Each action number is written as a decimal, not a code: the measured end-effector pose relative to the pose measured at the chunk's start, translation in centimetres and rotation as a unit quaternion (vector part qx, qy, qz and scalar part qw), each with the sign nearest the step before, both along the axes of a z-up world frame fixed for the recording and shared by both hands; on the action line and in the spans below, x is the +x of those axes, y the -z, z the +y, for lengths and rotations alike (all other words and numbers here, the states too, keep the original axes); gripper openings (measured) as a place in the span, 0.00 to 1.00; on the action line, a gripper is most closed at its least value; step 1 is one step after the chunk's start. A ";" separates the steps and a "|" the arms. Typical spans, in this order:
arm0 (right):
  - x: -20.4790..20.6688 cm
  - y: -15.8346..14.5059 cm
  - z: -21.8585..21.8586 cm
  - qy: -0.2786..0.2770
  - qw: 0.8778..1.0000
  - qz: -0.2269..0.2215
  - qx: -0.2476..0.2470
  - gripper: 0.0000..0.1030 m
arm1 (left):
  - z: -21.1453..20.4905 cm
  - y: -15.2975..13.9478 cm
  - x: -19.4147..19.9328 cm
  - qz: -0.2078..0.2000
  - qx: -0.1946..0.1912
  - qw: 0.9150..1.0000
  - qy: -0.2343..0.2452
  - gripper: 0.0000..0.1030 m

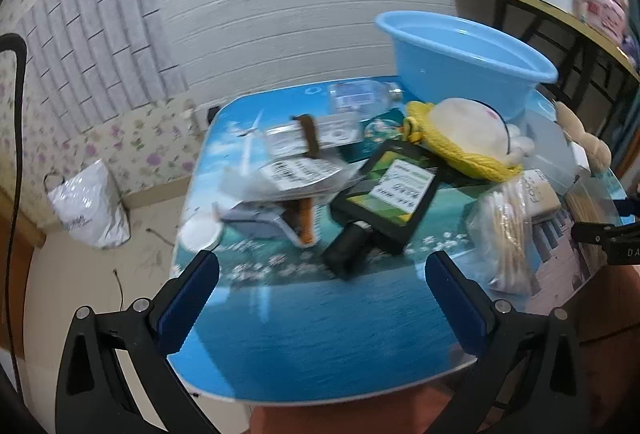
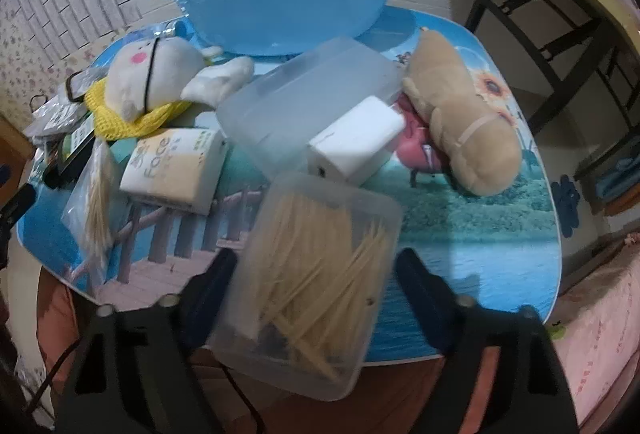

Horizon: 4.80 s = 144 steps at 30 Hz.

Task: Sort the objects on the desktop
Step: 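Grasp the clear toothpick box with the right tool while the left tool approaches the cotton swab bag, then lift the cotton swab bag with the left tool while the right tool carries the toothpick box toward the basin, then release the swab bag and toothpick box into the blue basin with both tools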

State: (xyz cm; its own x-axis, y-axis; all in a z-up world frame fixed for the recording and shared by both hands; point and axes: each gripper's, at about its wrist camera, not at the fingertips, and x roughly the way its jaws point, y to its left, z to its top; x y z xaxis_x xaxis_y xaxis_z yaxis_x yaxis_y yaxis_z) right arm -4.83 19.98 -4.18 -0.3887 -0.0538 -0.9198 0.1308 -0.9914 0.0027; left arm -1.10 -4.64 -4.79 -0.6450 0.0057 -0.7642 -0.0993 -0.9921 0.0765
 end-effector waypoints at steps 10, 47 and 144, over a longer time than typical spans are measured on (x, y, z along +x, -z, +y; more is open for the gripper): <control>0.8 -0.2 0.4 -0.022 1.000 0.011 -0.009 0.61 | 2.4 -0.8 0.9 0.003 0.027 0.999 0.040 1.00; 1.7 -1.3 0.8 -0.087 0.993 0.068 -0.051 0.59 | 8.9 0.8 1.0 -0.023 0.047 0.996 0.078 0.49; -8.9 -11.0 2.4 -0.085 0.958 0.236 -0.141 0.81 | 10.1 -7.3 -8.4 0.074 0.000 0.997 0.027 0.98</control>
